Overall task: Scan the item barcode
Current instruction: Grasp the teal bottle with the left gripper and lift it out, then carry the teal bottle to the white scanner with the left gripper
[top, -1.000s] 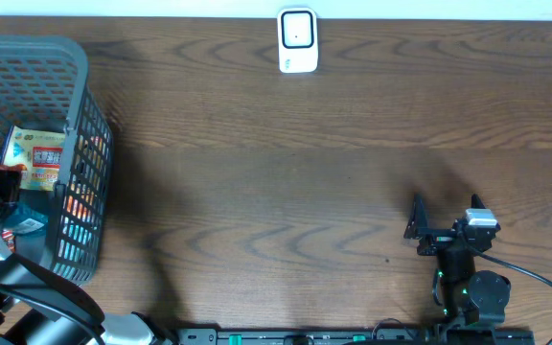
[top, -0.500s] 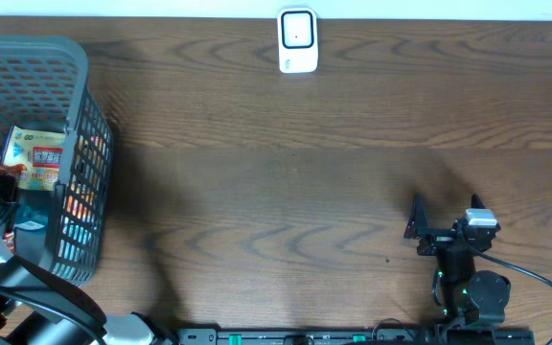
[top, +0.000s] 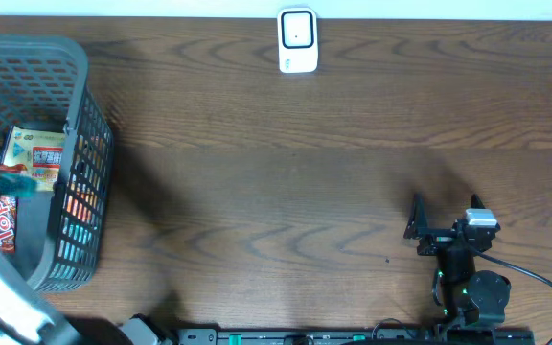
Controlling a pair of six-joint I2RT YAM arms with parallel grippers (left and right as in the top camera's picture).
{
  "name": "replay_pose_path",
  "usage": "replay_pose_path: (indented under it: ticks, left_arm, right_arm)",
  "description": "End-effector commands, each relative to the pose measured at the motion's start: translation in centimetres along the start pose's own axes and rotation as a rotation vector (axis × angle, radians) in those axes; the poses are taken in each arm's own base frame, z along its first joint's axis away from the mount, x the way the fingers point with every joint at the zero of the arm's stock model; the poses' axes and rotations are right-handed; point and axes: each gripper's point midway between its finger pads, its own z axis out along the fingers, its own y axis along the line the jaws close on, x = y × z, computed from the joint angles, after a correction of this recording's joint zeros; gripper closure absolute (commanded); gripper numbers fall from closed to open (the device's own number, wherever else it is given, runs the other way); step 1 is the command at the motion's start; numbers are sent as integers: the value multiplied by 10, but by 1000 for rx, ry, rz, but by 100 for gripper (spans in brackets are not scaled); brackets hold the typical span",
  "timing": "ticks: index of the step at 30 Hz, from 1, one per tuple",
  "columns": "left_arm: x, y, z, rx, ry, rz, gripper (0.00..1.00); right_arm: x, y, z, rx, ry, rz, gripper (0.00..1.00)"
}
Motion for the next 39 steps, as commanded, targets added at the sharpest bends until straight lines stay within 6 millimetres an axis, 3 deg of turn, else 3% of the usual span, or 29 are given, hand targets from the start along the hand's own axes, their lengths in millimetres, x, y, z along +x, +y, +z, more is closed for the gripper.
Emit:
replay_pose_path:
  ticks: [1,5,11,15,21,29,35,39]
  left_arm:
    - [-14,-25,-59,149,-110,-40,90]
    - [-5,-52,-110,363,-120,-90,90]
    - [29,-94,-164,663,13,-77,90]
    - [61,-113,-184,767,118,-7,89]
    - [124,-142,-194,832,298,148,89]
    - [223,-173,-169,737,443,376,90]
    - [298,-181,-127,579,476,543,90]
    - [347,-172,-91,436,479,657,89]
  right_arm:
    - [1,2,0,-6,1,-13,1]
    - [1,2,0,-6,1,-13,1]
    - [1,2,0,-6,1,-13,1]
    - [1,2,0,-6,1,-13,1]
    - [1,2,0,-6,1,-13,1]
    - [1,2,0,-6,1,-13,1]
    - [1,2,0,-6,1,-13,1]
    - [1,2,0,-6,1,-13,1]
